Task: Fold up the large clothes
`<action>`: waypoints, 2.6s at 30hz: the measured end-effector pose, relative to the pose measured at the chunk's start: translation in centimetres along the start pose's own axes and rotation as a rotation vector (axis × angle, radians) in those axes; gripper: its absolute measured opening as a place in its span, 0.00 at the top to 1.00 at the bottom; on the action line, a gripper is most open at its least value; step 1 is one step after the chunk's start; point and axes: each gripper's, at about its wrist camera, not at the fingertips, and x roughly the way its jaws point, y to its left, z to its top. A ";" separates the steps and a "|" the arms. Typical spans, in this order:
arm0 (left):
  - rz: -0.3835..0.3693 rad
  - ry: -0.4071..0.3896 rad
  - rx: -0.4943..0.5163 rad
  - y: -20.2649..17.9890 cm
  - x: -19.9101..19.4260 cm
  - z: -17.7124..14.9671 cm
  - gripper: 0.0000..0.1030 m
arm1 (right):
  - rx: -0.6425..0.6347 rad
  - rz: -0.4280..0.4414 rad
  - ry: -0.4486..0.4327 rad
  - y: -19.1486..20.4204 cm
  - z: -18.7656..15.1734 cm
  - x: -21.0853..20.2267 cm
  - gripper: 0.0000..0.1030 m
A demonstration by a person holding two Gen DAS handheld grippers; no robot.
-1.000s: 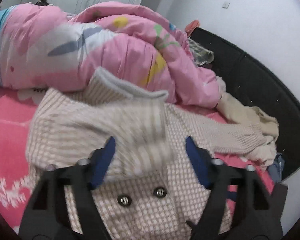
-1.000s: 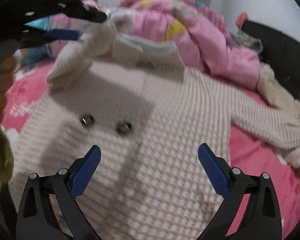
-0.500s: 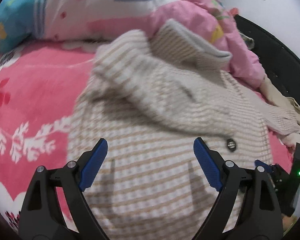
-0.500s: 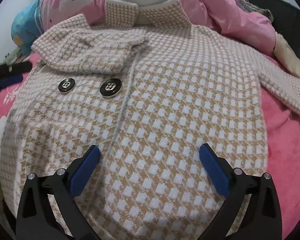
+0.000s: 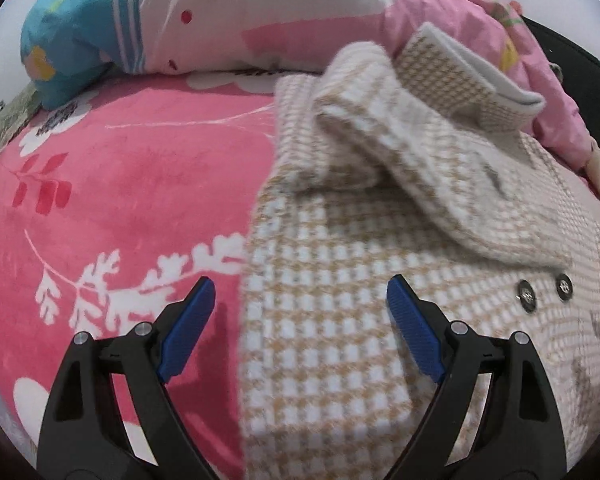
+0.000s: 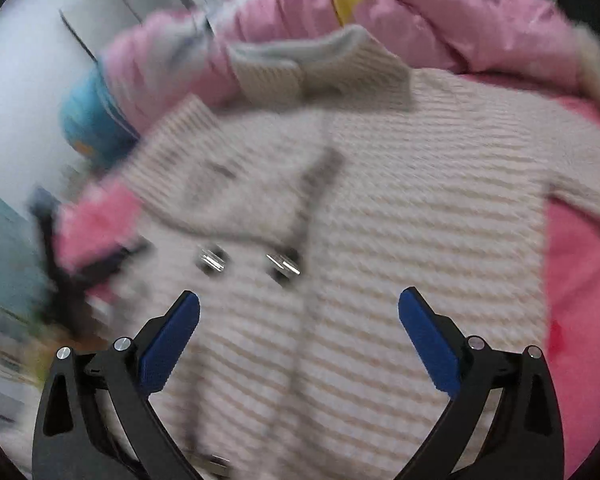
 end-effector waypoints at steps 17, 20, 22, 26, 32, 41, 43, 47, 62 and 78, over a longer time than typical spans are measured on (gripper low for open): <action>-0.002 0.014 -0.042 0.8 2.0 -0.3 0.18 | 0.136 0.085 0.094 -0.5 4.8 8.9 0.58; -0.002 0.014 -0.043 0.8 2.1 -0.4 0.18 | 0.090 0.031 0.093 0.2 4.3 9.2 0.70; 0.002 0.013 -0.042 0.7 2.0 -0.4 0.18 | 0.048 -0.007 0.077 0.9 4.1 9.1 0.80; 0.011 0.009 -0.039 0.6 2.0 -0.5 0.18 | -0.086 -0.080 -0.020 4.1 4.3 7.1 0.94; -0.023 0.011 -0.062 1.3 1.4 -0.1 0.23 | -0.127 -0.109 -0.205 5.7 7.7 0.4 0.95; 0.033 0.020 -0.062 2.7 1.7 0.7 0.23 | -0.024 -0.251 -0.158 -3.0 7.9 0.3 0.95; 0.043 0.023 -0.058 2.5 1.9 0.8 0.23 | -0.020 -0.275 -0.145 -4.0 7.8 1.5 0.95; 0.047 0.025 -0.056 2.3 2.0 0.6 0.23 | -0.040 -0.296 -0.146 -4.7 7.9 2.0 0.95; 0.079 0.035 -0.102 3.6 2.3 1.2 0.25 | -0.038 -0.338 -0.050 -7.0 7.3 4.0 0.82; -0.040 -0.062 -0.092 2.7 -3.1 3.6 0.25 | -0.323 -0.451 -0.091 -0.9 6.9 4.5 0.51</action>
